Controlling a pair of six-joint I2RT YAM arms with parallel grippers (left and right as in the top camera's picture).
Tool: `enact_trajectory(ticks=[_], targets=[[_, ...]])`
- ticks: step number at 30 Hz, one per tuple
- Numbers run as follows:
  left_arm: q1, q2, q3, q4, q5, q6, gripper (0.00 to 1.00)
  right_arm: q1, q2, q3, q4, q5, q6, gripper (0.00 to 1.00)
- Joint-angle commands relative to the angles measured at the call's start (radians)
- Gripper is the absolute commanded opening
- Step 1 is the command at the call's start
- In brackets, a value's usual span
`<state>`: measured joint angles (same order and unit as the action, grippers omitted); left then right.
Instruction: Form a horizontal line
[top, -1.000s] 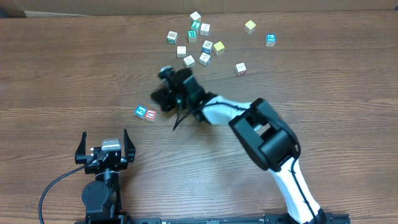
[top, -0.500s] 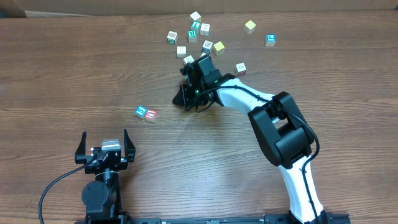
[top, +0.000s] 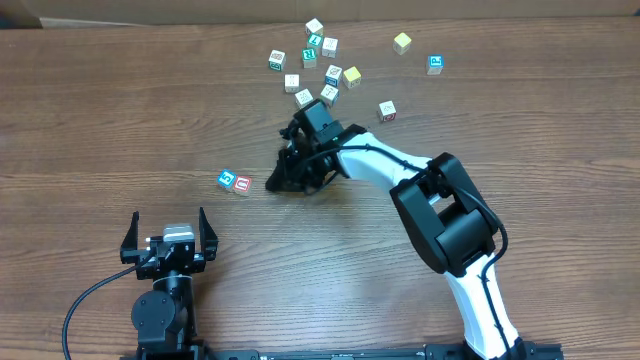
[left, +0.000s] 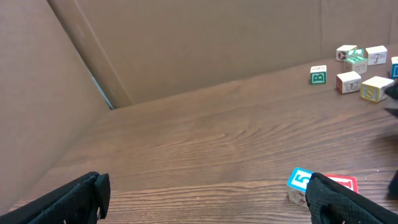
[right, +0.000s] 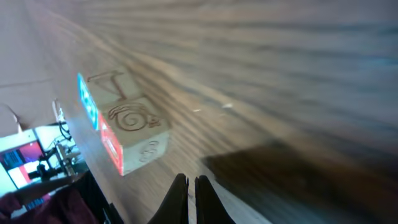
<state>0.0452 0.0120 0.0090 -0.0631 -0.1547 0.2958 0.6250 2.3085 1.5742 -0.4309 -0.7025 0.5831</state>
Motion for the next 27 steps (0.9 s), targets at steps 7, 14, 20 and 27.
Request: enact_trajectory(ticks=[7,14,20,27], targets=[[-0.006,-0.006,-0.004,0.0,-0.009,0.019,1.0,0.06,-0.008,-0.002,0.044,-0.011,0.024,0.04],[-0.006,-0.006,-0.004,0.001,-0.009,0.019,0.99,0.06,-0.008,-0.002,0.118,-0.019,0.023,0.04],[-0.006,-0.006,-0.004,0.0,-0.009,0.019,1.0,0.061,-0.008,-0.002,0.172,-0.04,0.018,0.04],[-0.006,-0.006,-0.004,0.001,-0.009,0.019,0.99,0.055,-0.016,-0.002,0.064,-0.04,0.003,0.04]])
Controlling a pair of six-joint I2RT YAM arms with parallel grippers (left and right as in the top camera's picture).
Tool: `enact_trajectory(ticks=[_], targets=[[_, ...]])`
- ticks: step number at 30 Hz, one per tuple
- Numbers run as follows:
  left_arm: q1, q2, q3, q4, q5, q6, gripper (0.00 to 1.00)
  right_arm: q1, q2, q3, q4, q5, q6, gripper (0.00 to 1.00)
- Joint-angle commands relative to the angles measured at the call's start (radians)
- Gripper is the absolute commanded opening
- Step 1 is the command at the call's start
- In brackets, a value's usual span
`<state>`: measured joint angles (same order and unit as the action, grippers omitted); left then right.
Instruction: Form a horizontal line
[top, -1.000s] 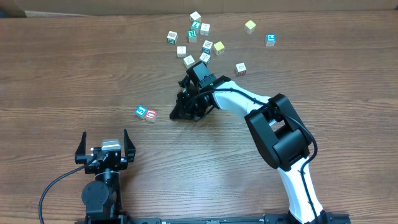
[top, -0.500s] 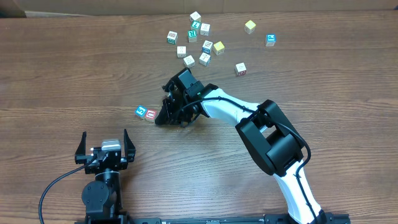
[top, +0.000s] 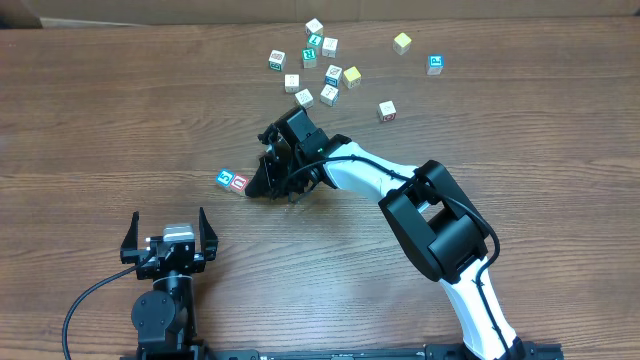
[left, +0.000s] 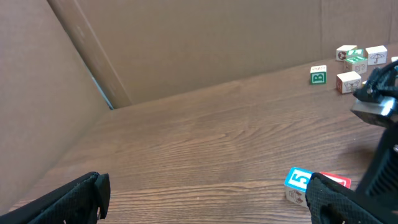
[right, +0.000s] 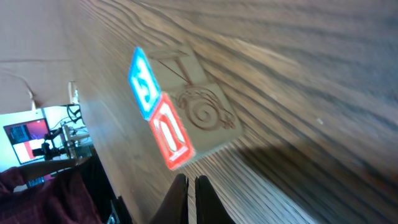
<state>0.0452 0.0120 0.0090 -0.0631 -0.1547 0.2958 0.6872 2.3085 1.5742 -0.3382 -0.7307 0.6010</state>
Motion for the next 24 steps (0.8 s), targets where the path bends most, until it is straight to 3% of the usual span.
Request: enact_trajectory(ticks=[1,8,24], targets=[[-0.006,-0.006,-0.004,0.001,-0.009,0.019,1.0,-0.008,-0.024,-0.002,-0.044,-0.01,-0.035,0.04],[-0.006,-0.006,-0.004,0.0,-0.009,0.019,1.0,-0.006,-0.035,-0.002,-0.037,0.196,-0.048,0.04],[-0.006,-0.006,-0.004,0.0,-0.009,0.019,1.0,0.006,-0.019,-0.002,0.068,0.137,-0.017,0.04]])
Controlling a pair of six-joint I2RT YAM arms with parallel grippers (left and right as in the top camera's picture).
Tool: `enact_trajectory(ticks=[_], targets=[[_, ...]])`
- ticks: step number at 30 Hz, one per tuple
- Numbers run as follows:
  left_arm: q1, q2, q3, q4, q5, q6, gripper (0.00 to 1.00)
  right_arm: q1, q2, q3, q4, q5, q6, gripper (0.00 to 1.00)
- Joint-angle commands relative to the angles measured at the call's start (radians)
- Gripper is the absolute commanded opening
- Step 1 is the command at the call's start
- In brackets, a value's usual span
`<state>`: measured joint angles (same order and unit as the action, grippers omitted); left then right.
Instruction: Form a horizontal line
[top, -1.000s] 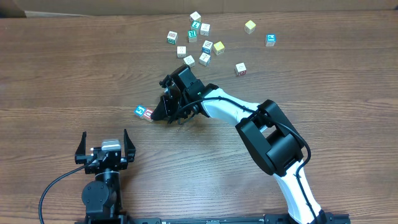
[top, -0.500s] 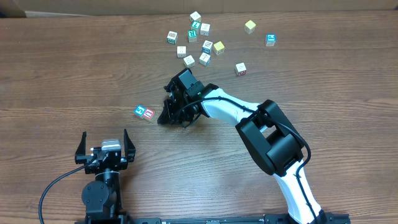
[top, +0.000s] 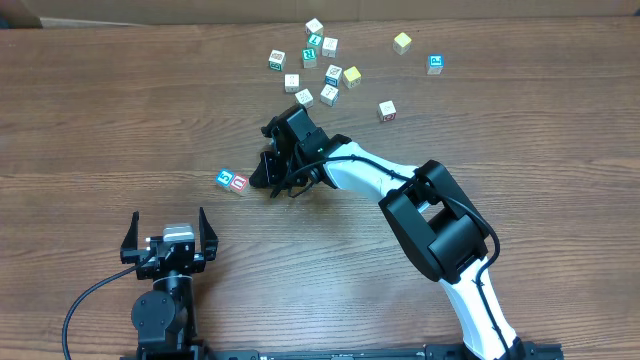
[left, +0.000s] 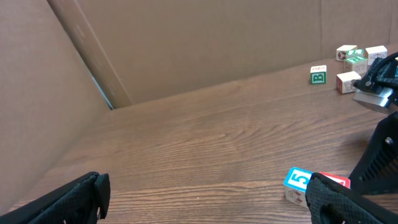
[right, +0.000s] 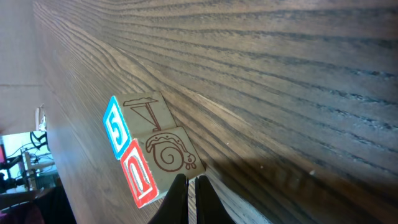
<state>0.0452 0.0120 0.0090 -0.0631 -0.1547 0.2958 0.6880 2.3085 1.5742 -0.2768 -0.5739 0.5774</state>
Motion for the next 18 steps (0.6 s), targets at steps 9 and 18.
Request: enact_trajectory(ticks=[9,18], targets=[[-0.006,-0.006,-0.004,0.0,-0.009,0.019,1.0,0.009,-0.019,-0.002,-0.062,-0.029,0.052,0.04],[-0.006,-0.006,-0.004,0.0,-0.009,0.019,1.0,0.021,-0.019,-0.002,0.008,-0.05,0.051,0.04]])
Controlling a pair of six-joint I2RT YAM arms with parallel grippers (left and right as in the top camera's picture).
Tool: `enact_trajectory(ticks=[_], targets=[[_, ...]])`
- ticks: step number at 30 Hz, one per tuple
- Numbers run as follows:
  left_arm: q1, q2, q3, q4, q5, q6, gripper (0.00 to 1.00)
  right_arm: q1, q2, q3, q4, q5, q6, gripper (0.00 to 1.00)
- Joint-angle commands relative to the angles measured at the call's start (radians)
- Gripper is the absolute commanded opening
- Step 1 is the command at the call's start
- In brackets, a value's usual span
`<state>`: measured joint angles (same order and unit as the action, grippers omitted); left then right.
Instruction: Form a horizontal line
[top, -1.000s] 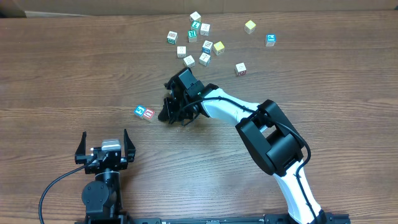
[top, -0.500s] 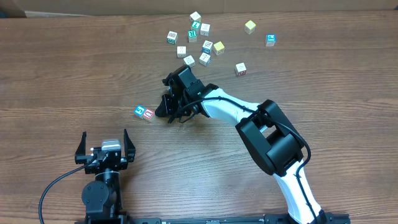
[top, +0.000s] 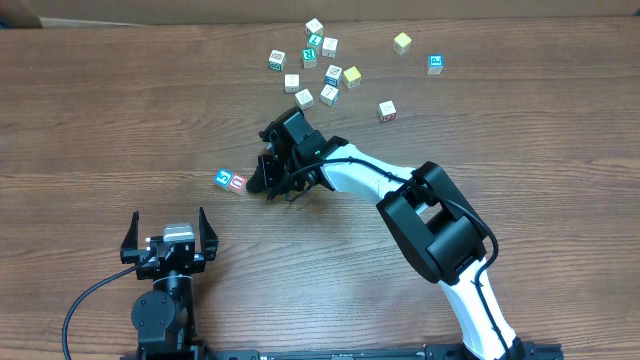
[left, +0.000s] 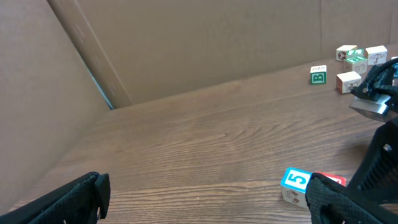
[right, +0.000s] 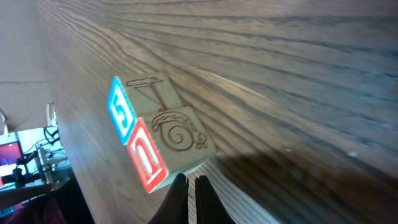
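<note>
Two blocks lie side by side, touching: a blue block with a 5 (top: 222, 179) and, on its right, a red block (top: 238, 182). Both show close up in the right wrist view, blue (right: 121, 117) and red (right: 148, 163). My right gripper (top: 263, 187) sits just right of the red block, low at the table, its tips (right: 186, 182) shut with nothing between them. My left gripper (top: 168, 232) rests open near the front edge, with the blue block (left: 295, 180) beside its right finger (left: 339, 198).
Several loose letter blocks (top: 315, 62) lie scattered at the back of the wooden table (top: 120, 110), with single ones further right (top: 435, 64). A cardboard wall (left: 186, 43) stands behind the table. My right arm (top: 440, 220) stretches across the middle.
The blue and red pair has shifted slightly to the left. My right gripper, still shut, stays close against the red block's right side. The left arm has not moved.
My shut right gripper was a short way right of the blue and red pair. Then it stood next to the red block. It stayed there, and the pair has by now slid a little to the left. My left gripper stayed open and still.
</note>
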<state>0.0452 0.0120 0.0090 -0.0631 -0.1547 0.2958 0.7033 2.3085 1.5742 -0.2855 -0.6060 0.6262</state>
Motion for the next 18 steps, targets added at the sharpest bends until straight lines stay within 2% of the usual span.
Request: enact_trajectory(ticks=[1,15,18], targets=[[-0.006,-0.006,-0.004,0.001,-0.009,0.019,0.99,0.006,-0.019,-0.002,0.021,-0.017,0.003,0.04],[-0.006,-0.006,-0.004,0.0,-0.009,0.019,0.99,0.016,-0.011,-0.002,0.129,-0.016,-0.006,0.04],[-0.006,-0.006,-0.004,0.001,-0.009,0.019,1.0,0.013,-0.008,-0.002,0.119,0.049,-0.055,0.04]])
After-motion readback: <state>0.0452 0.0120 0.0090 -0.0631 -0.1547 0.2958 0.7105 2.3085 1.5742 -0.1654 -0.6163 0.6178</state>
